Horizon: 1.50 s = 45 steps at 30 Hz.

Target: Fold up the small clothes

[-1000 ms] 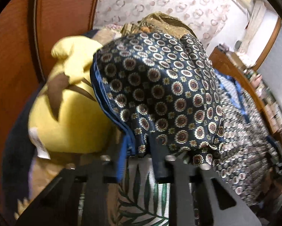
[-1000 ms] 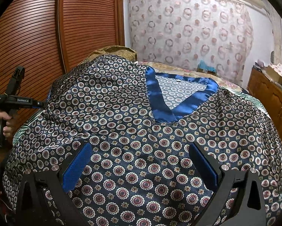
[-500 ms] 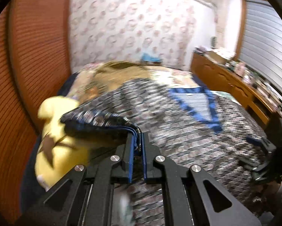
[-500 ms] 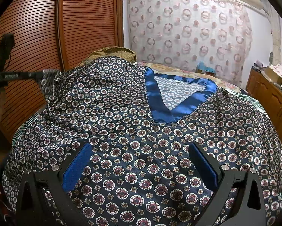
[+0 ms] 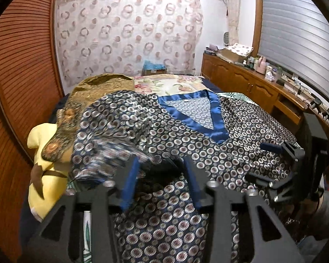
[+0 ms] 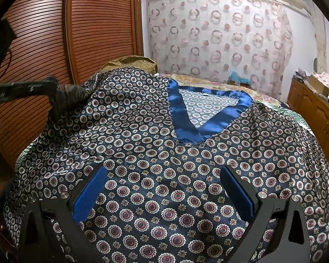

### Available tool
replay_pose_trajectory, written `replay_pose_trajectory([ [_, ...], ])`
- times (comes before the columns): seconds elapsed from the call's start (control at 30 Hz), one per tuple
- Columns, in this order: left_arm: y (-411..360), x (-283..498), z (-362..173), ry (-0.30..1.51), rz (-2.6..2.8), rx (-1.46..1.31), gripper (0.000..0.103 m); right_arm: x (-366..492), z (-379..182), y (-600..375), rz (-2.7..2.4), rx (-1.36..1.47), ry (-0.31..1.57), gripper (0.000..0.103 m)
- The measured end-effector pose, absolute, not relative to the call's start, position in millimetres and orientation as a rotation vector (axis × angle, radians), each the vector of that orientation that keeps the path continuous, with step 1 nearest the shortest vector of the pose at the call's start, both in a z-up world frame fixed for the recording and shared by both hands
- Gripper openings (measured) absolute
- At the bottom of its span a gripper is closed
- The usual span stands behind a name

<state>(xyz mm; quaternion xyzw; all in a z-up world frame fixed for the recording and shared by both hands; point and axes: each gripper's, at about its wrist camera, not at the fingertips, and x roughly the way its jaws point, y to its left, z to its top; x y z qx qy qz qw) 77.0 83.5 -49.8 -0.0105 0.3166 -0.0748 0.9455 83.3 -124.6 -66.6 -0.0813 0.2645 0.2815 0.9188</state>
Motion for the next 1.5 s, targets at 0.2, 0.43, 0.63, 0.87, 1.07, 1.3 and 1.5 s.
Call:
replay_pose_trajectory([
  [0.2, 108.8, 48.6, -57.6, 0.615, -0.083, -0.081, 0.079, 84.0, -66.8, -123.9, 0.583, -0.168, 0.548, 0.102],
  [0.43, 139.3, 23.6, -72.3, 0.622, 0.006, -0.154, 0.081, 87.2, -66.3, -120.3, 0.622, -0.181, 0.567, 0.100],
  [0.63, 155.1, 2.6, -72.6, 0.600, 0.090, -0.157, 0.081, 88.7, -49.6, -97.6, 0.725, -0.193, 0.569, 0.091],
  [0.87, 160.2, -13.2, -64.7, 0.565, 0.105, -0.143, 0.081, 92.1, -23.2, -30.0, 0.868, -0.271, 0.522, 0.087],
  [1.07, 169.2, -18.4, -65.1, 0.558, 0.123, -0.154, 0.081, 97.1, -21.7, 49.2, 0.972, -0.373, 0.502, 0.084],
  [1.3, 187.3, -27.3, -70.3, 0.558, 0.160, -0.180, 0.081, 106.0, -49.8, 131.4, 1.028, -0.577, 0.538, 0.071],
  [1.5, 195.2, -31.9, -73.2, 0.559, 0.171, -0.189, 0.081, 125.6, -68.3, 162.6, 0.878, -0.718, 0.534, 0.043],
])
